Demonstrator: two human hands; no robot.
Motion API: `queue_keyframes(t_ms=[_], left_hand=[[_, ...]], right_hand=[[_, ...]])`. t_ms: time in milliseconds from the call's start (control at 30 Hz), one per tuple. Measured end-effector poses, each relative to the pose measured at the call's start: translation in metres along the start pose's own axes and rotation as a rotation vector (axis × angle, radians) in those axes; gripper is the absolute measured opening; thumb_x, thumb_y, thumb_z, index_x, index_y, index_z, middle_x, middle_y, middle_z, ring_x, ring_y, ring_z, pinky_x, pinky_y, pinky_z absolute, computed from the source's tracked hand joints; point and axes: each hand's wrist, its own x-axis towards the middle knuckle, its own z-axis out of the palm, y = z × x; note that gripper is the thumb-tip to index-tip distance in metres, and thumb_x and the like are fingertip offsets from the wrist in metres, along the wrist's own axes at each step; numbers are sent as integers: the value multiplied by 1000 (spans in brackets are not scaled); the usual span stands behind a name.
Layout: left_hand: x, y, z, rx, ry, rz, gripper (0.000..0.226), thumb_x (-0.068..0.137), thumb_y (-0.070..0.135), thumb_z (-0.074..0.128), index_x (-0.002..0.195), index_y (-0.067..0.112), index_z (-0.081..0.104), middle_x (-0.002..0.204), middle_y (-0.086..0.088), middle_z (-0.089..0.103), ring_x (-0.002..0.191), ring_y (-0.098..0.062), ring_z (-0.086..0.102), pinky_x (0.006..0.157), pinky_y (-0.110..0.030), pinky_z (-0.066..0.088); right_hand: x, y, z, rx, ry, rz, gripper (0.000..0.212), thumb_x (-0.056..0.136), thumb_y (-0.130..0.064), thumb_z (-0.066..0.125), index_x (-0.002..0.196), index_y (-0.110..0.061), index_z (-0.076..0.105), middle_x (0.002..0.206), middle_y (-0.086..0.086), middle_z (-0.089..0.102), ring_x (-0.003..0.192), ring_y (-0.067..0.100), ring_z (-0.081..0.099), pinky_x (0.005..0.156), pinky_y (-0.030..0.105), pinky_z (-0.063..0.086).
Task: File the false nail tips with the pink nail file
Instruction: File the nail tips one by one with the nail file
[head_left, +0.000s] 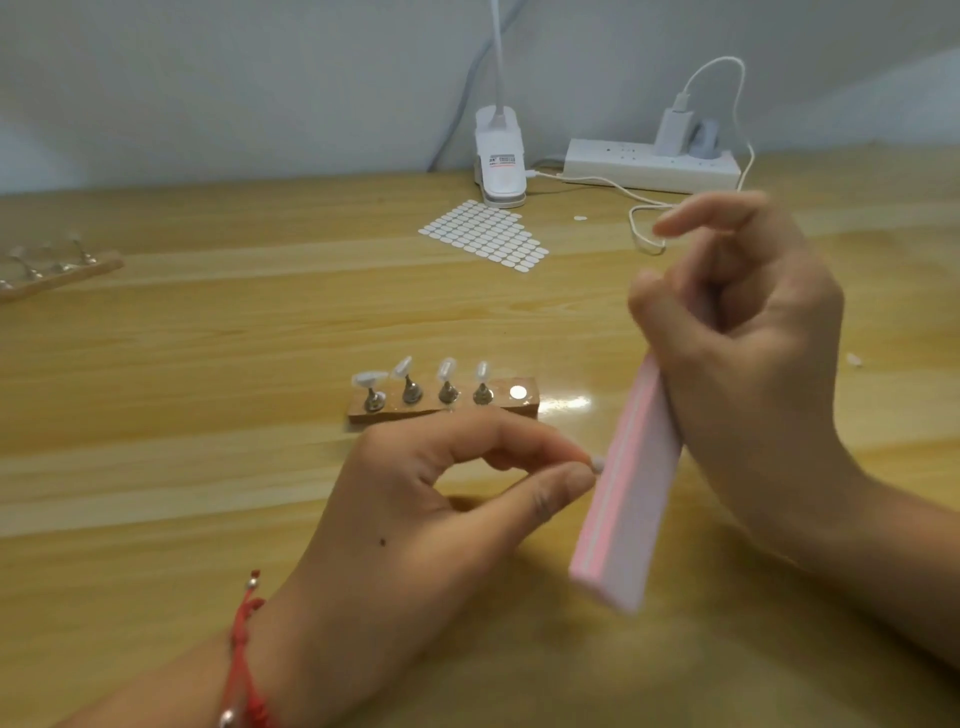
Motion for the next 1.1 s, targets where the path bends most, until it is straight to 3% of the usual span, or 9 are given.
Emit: queue_keyframes(t_ms=[133,233,333,400,500,667,900,1100], left_hand=[[0,-1,0,-8,-33,-6,17,72,41,69,85,32,74,79,12,73,80,-8,66,72,-15,49],[1,0,-1,-98,-3,-38,14,71,40,70,83,33,75,80,10,74,79,-7,67,73,-11,48],[2,3,-4,-193,4,-70,14,73,41,70,83,32,74,82,7,74,81,-8,68,73,-11,48],[3,3,-6,-312,-5,-127,15,77,37,73,85,25,71,87,5,74,83,-3,68,70,-8,47],[5,1,-9,-425,-15,-199,16,82,29,59,88,16,67,84,2,70,80,-3,66,72,-8,46],[6,-2,-10,-451,-15,-233,17,82,30,55,84,20,69,76,6,66,76,-5,64,74,-11,47],[5,1,-13,-429,-139,-238,17,82,30,58,78,18,70,73,8,67,70,4,61,68,-4,42],[7,3,-12,-499,-240,-260,13,80,27,62,77,23,73,79,7,71,75,1,64,69,-6,45]], right_hand=[[-17,-7,8,5,-123,-121,35,83,2,65,93,-30,57,62,1,41,54,2,40,56,12,35],[16,11,-7,-35,52,26,32,84,1,64,91,-30,58,62,-7,39,56,6,37,57,22,35],[38,26,-24,-28,212,200,29,88,-1,63,88,-30,59,64,-11,39,58,4,38,57,19,36],[40,33,-29,11,215,303,24,90,-6,62,87,-30,61,64,-13,41,58,2,40,54,16,36],[35,35,-28,41,99,359,19,92,-15,62,85,-32,64,71,-14,49,60,0,45,53,15,40],[22,23,-22,10,-48,152,7,84,-28,66,84,-35,66,72,-17,54,69,4,49,61,13,42],[6,-6,-13,-166,-35,-379,22,93,-17,63,102,-31,48,87,-10,52,78,2,50,76,16,39],[17,-15,-17,-220,-22,-479,16,99,-21,56,104,-25,42,90,-8,46,82,-4,47,82,13,36]])
